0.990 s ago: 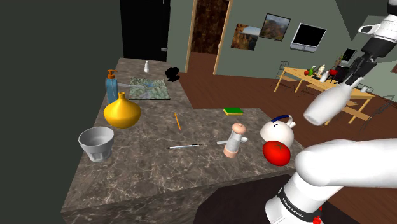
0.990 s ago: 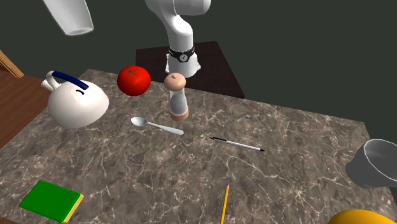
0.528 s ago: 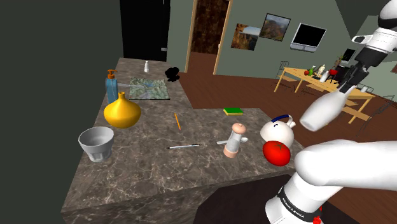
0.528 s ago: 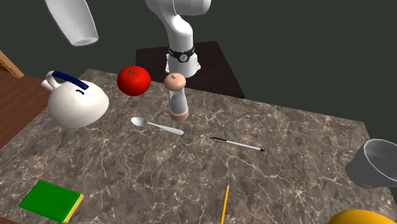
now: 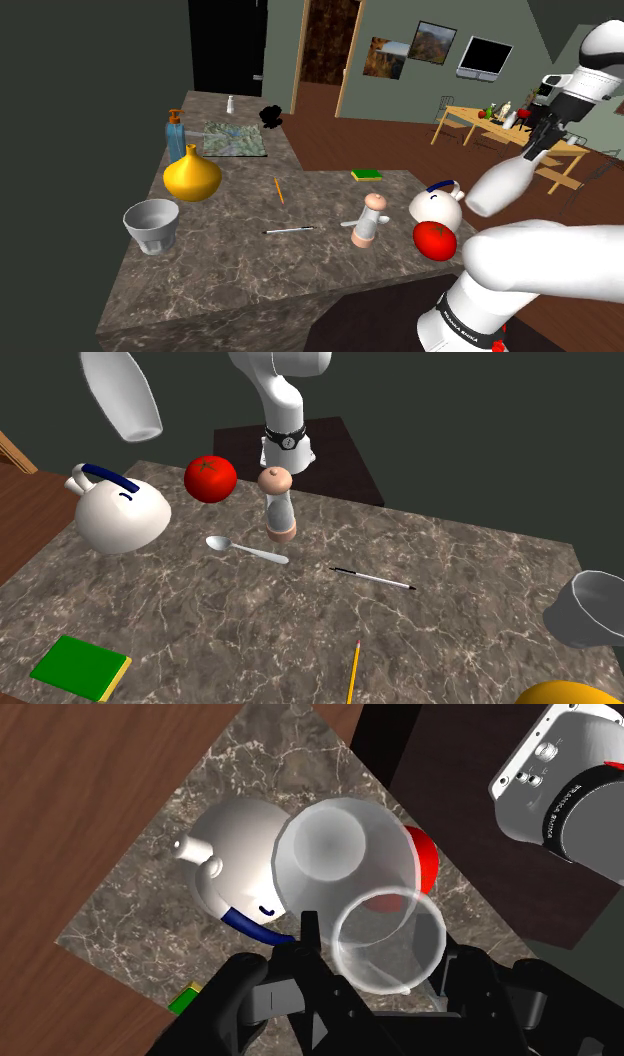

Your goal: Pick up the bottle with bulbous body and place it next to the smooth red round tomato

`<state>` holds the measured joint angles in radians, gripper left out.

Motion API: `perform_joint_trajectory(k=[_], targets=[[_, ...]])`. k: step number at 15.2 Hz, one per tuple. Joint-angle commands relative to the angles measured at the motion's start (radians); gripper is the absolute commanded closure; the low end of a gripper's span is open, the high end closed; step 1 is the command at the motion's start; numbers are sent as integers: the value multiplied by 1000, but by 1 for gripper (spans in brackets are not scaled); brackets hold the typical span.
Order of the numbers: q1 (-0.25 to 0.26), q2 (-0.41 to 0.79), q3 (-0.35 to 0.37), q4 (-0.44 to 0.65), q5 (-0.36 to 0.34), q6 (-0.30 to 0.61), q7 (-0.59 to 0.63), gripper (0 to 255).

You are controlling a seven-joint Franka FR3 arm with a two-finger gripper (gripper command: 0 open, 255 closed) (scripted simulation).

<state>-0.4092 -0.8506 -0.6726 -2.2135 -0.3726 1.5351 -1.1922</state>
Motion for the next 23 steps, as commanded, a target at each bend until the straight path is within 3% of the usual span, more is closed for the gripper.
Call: perform_joint_trajectory(k=[1, 23], targets=[[-6, -10, -7, -30, -8, 22, 1, 255], [-45, -36, -133, -310, -116, 284, 5, 255]])
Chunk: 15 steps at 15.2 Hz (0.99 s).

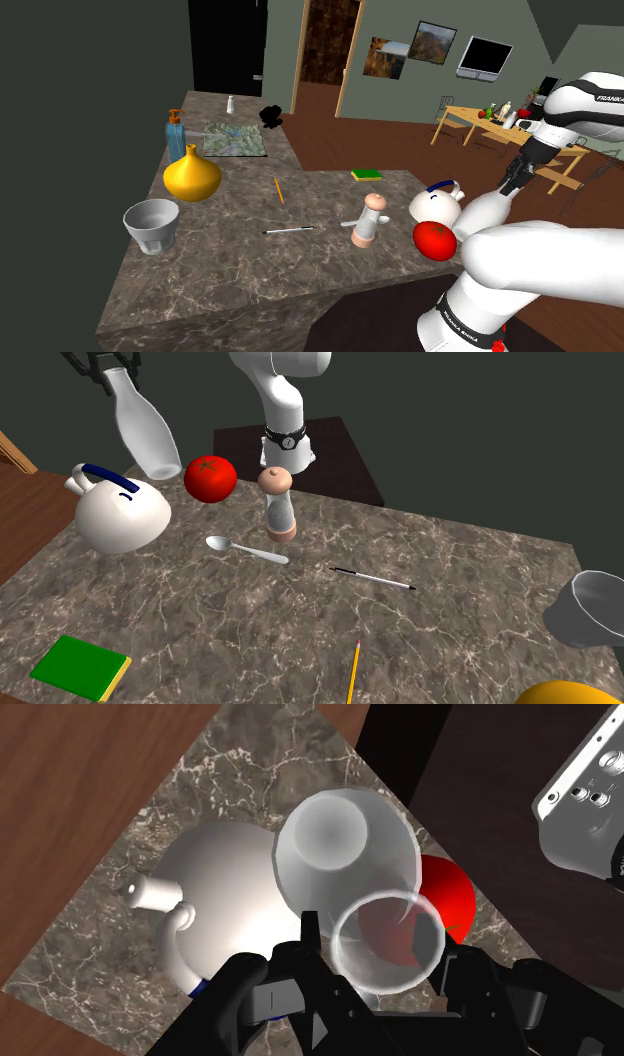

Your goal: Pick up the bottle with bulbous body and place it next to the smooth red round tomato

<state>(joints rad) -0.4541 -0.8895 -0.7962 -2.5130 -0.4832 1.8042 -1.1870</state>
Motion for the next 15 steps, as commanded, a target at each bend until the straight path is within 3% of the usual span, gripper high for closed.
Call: perform_joint_trajectory(k=[1, 5, 13, 14, 15], targets=[[-1, 5, -17, -21, -12, 28, 0, 255], [-3, 17, -53, -67, -38, 88, -1, 255], [-3, 17, -53, -67, -38, 88, -1, 255], [-3, 17, -53, -67, -38, 88, -1, 0], [-3, 17, -53, -67, -38, 88, -1, 0]])
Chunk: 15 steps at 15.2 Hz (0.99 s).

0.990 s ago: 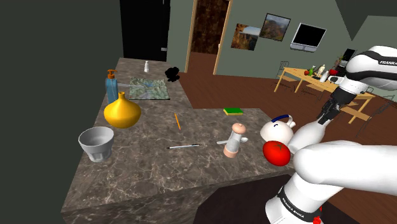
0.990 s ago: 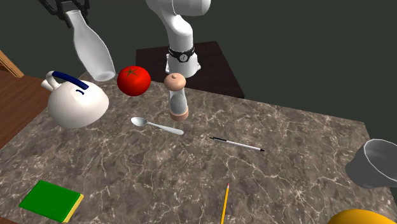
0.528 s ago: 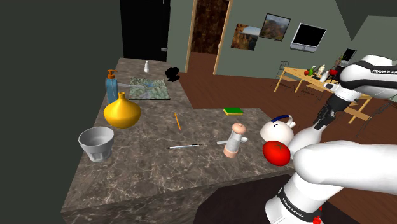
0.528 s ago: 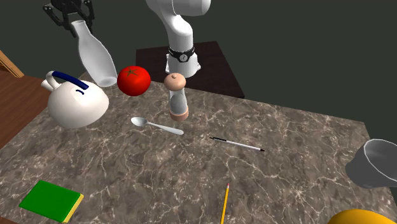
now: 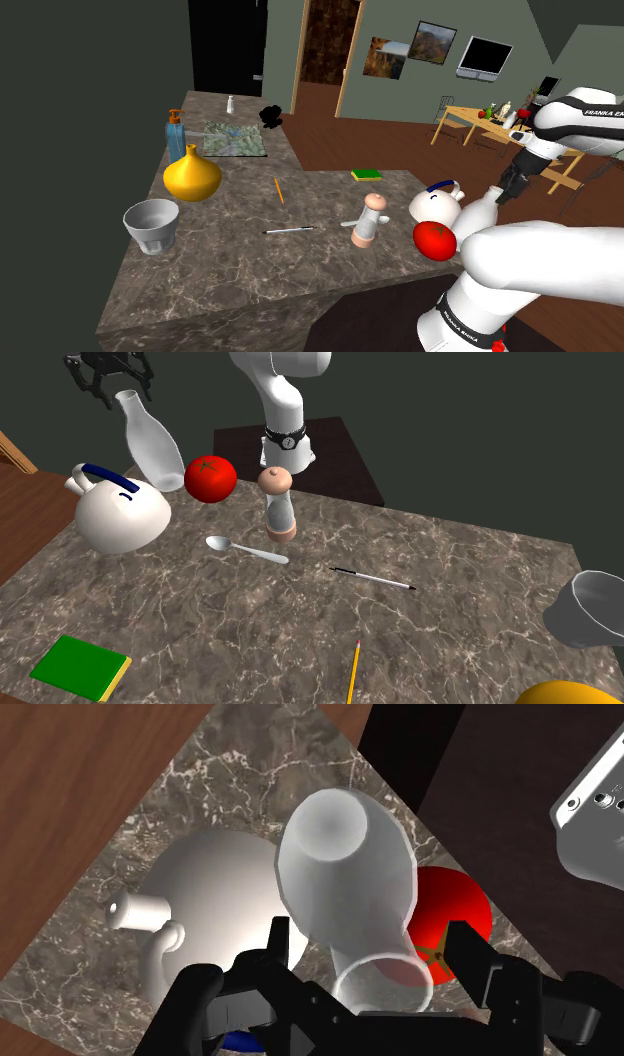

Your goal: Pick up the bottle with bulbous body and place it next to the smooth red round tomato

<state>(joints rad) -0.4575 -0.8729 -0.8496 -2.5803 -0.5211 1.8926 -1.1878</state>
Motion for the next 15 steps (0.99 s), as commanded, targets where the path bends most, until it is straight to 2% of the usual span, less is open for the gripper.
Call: perform_joint_trajectory(k=[1, 4, 8, 15], targets=[[0, 0, 0, 0, 0, 0, 0, 0], [0, 0, 0, 0, 0, 0, 0, 0], [2, -20, 65, 104, 48, -127, -11, 0], [2, -20, 65, 104, 48, -127, -11, 0]])
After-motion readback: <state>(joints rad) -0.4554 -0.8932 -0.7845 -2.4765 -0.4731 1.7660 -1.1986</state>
